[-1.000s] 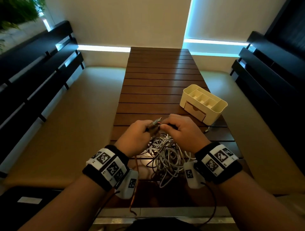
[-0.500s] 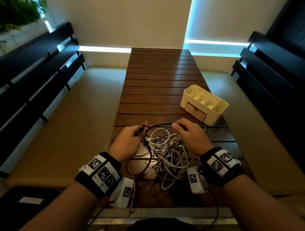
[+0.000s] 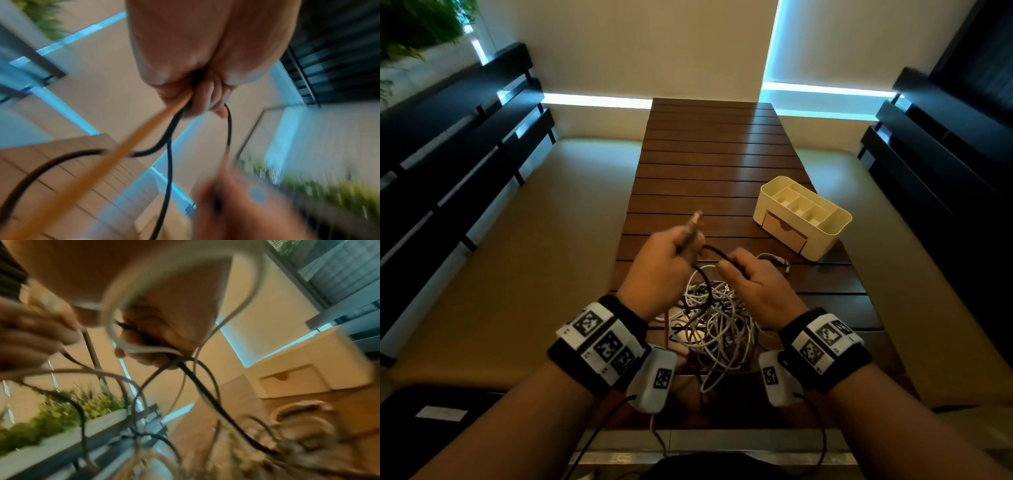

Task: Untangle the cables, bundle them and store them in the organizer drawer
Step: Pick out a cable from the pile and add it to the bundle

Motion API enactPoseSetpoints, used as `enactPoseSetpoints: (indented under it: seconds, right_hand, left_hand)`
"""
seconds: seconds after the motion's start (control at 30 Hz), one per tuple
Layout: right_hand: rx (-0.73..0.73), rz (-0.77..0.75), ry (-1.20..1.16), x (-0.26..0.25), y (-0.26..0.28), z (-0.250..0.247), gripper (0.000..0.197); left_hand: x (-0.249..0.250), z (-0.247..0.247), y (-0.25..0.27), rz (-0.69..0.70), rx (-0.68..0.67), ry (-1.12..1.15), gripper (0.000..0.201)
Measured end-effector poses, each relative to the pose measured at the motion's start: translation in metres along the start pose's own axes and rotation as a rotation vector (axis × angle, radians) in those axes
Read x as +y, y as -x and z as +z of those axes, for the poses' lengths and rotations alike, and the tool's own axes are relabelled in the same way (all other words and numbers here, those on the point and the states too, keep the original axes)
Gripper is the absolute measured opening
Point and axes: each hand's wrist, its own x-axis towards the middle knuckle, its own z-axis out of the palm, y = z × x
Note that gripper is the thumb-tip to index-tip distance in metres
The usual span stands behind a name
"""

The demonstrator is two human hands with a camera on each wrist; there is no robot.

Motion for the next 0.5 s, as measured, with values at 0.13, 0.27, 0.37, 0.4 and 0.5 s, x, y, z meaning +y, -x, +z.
enactPoseSetpoints:
  seconds: [0.13, 0.27, 0.37, 0.4, 0.5]
  right_hand:
    - [-0.025, 0.231, 0.074, 0.039, 0.011, -0.002, 0.026]
    - [0.062, 0.254, -0.084, 0.029, 0.006, -0.013, 0.020]
    - [0.157, 0.173, -0.215, 0.009, -0.003, -0.024, 0.026]
    - [0.169, 0.159, -0.208, 0.004, -0.005, -0.027, 0.030]
    - [0.158, 0.115, -0.019, -0.005, -0.008, -0.027, 0.029]
  left_hand:
    - [0.015, -0.024, -0.008, -0.089, 0.177, 0.295, 0.026]
    - [-0.003, -0.030, -0.010, -0.181, 0.053, 0.001, 0.026]
    - [-0.033, -0.027, -0.007, -0.293, -0.022, -0.332, 0.023]
    - [-0.038, -0.025, -0.004, -0.274, 0.023, -0.360, 0.022]
    - [-0.028, -0.018, 0.002, -0.115, 0.201, -0.178, 0.033]
